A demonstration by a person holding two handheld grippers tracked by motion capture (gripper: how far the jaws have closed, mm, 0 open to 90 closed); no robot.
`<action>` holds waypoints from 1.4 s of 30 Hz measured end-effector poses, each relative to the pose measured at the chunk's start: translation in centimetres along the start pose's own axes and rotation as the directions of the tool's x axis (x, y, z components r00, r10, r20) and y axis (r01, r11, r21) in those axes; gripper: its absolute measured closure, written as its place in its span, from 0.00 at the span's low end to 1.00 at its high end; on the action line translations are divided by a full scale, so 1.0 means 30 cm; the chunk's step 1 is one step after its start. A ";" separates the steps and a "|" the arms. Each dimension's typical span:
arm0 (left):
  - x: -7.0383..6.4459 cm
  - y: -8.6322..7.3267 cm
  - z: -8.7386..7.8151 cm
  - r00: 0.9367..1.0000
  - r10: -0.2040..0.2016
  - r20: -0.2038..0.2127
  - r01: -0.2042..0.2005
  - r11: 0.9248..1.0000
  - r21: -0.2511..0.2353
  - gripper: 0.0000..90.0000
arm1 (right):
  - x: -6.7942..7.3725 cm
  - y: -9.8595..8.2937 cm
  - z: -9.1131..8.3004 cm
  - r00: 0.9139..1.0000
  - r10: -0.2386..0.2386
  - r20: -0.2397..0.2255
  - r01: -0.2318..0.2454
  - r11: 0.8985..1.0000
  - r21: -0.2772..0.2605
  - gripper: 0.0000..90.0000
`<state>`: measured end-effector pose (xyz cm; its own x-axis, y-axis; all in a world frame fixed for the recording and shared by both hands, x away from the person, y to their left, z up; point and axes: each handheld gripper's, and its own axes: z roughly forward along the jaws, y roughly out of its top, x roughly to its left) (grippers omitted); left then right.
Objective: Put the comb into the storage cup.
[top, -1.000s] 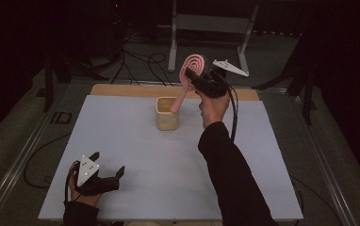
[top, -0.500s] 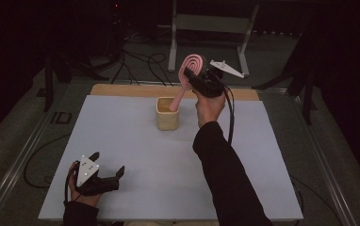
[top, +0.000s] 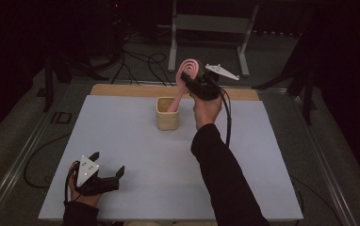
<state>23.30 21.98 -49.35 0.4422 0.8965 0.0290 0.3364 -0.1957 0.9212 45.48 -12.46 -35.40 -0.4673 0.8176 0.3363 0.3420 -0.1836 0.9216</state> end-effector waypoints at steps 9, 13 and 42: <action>0.001 0.000 -0.001 1.000 0.000 -0.001 0.000 1.000 -0.001 0.00 | -0.018 -0.037 0.007 1.000 0.020 0.002 -0.020 1.000 0.020 0.71; -0.001 0.000 0.000 1.000 0.003 0.000 -0.003 1.000 0.001 0.00 | -0.027 -0.051 0.007 1.000 0.030 0.004 -0.031 0.999 0.029 0.71; -0.004 0.000 0.002 1.000 0.006 0.002 -0.006 1.000 0.004 0.00 | -0.035 -0.145 0.037 0.998 0.059 -0.019 -0.057 0.994 0.089 0.70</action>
<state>23.31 21.86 -49.38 0.4455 0.8946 0.0335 0.3376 -0.2026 0.9192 45.37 -11.91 -39.99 -0.4615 0.7951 0.3935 0.4393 -0.1805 0.8800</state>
